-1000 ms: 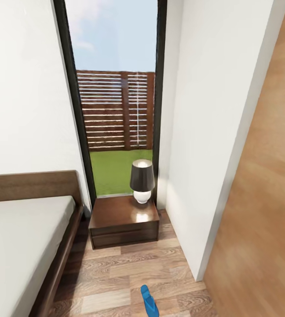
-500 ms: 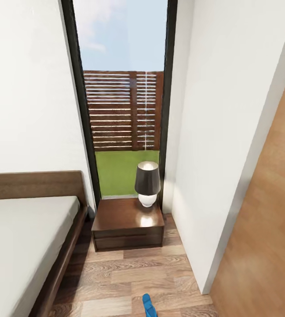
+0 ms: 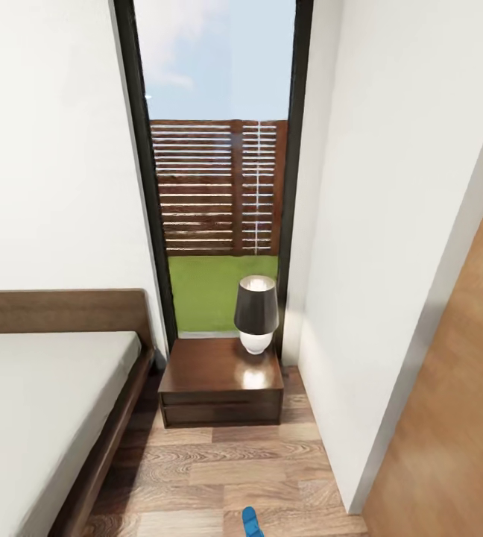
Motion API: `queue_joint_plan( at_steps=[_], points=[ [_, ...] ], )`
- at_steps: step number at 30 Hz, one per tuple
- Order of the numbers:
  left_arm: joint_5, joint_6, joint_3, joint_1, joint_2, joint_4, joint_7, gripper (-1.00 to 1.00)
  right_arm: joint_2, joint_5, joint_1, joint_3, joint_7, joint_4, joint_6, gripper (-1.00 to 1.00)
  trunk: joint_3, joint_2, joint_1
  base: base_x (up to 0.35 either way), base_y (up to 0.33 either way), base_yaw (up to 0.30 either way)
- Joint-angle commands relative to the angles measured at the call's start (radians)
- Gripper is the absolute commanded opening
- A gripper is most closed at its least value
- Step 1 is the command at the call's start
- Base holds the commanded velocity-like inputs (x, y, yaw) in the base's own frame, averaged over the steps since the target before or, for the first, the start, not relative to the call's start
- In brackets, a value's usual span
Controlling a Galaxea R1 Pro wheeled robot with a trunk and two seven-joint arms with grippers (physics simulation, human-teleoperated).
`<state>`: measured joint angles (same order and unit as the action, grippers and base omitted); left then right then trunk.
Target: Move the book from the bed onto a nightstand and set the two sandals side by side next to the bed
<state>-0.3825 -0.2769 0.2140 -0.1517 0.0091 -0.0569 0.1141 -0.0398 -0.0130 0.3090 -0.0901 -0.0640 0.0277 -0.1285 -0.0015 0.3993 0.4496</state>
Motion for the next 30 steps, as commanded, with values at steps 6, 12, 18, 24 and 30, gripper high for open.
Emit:
queue_joint_plan(
  at_steps=[6, 12, 18, 24, 30],
  points=[
    [-0.006, -0.002, 0.009, 0.000, 0.000, 0.000, 0.004, 1.00, 0.000, 0.001, 0.001, -0.008, 0.000, 0.003, -0.007, -1.00, 0.000, 0.001, 0.000, 0.029, -0.037, 0.042],
    [-0.006, -0.002, 0.008, 0.000, 0.000, 0.000, 0.004, 1.00, 0.000, 0.001, 0.001, -0.008, 0.000, 0.003, -0.007, -1.00, 0.000, 0.001, 0.000, 0.068, -0.085, 0.152],
    [-0.006, -0.002, 0.008, 0.000, -0.004, 0.000, 0.002, 1.00, 0.000, 0.001, 0.001, -0.008, 0.000, 0.003, -0.007, -1.00, 0.000, 0.001, 0.000, 0.027, -0.032, 0.062],
    [-0.006, -0.002, 0.008, 0.000, -0.007, 0.000, -0.003, 1.00, 0.000, 0.001, 0.001, -0.008, 0.000, 0.003, -0.007, -1.00, 0.000, 0.001, 0.000, 0.011, -0.012, 0.023],
    [-0.006, -0.002, 0.008, 0.000, -0.007, 0.000, -0.005, 1.00, 0.000, 0.001, 0.001, -0.008, 0.000, 0.003, -0.007, -1.00, 0.000, 0.001, 0.000, 0.066, -0.102, 0.128]
  ],
)
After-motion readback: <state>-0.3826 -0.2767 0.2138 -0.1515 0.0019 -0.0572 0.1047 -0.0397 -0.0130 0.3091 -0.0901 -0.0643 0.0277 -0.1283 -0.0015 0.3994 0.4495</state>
